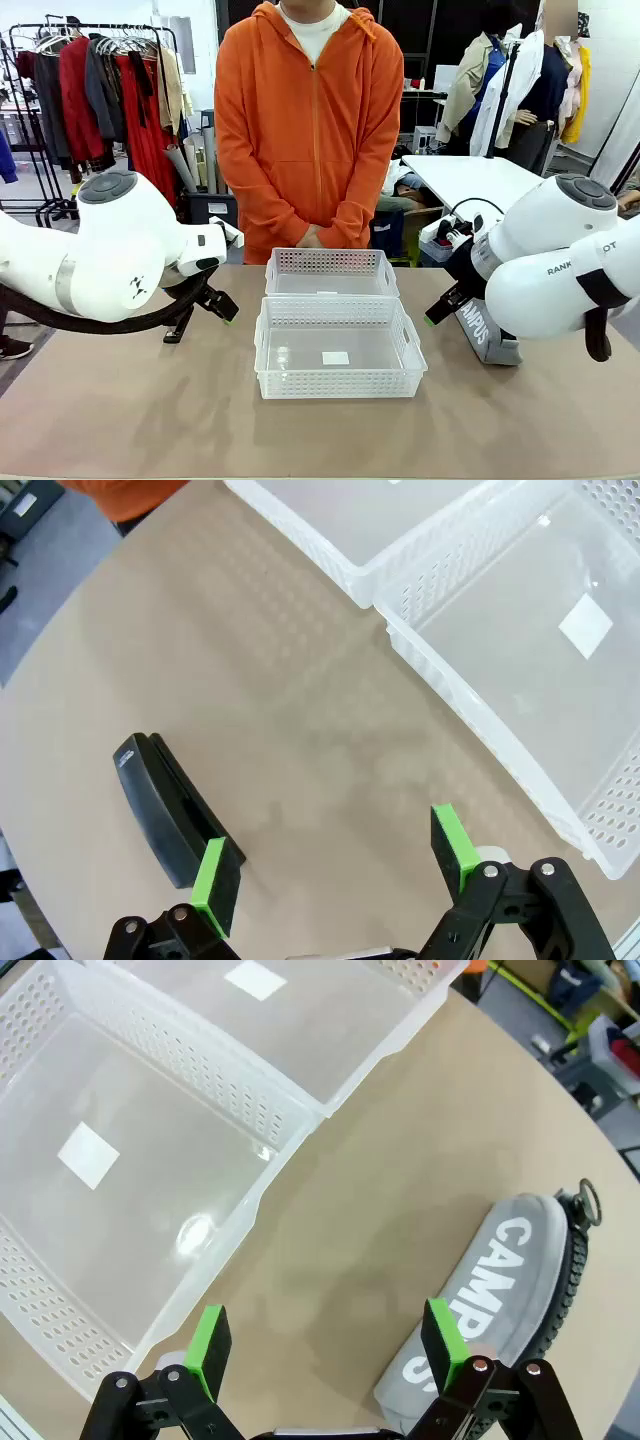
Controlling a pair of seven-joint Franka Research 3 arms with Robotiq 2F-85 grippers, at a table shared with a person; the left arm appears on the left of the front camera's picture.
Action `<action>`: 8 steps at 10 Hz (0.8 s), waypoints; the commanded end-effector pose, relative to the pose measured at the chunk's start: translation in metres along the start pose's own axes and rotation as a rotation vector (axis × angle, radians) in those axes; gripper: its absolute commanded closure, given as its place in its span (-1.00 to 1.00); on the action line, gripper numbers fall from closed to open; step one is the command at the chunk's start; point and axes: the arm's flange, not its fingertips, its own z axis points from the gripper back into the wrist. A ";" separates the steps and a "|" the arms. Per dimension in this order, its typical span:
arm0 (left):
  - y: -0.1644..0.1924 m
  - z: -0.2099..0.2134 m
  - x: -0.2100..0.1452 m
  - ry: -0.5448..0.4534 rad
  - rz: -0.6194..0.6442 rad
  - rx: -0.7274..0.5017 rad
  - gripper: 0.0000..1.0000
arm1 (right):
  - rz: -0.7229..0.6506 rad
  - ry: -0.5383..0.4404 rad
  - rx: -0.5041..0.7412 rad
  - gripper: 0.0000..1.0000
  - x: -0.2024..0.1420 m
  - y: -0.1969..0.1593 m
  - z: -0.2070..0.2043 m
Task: Distribute items into two baskets.
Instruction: Pick up the Pencil pouch that the person points to.
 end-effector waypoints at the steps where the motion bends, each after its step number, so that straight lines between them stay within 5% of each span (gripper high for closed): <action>1: 0.000 0.000 0.000 0.000 0.000 0.000 -1.00 | 0.000 0.000 0.000 -1.00 0.000 0.000 0.000; 8: 0.000 0.000 0.000 0.000 0.000 0.000 -1.00 | 0.000 0.000 0.000 -1.00 0.000 0.000 0.000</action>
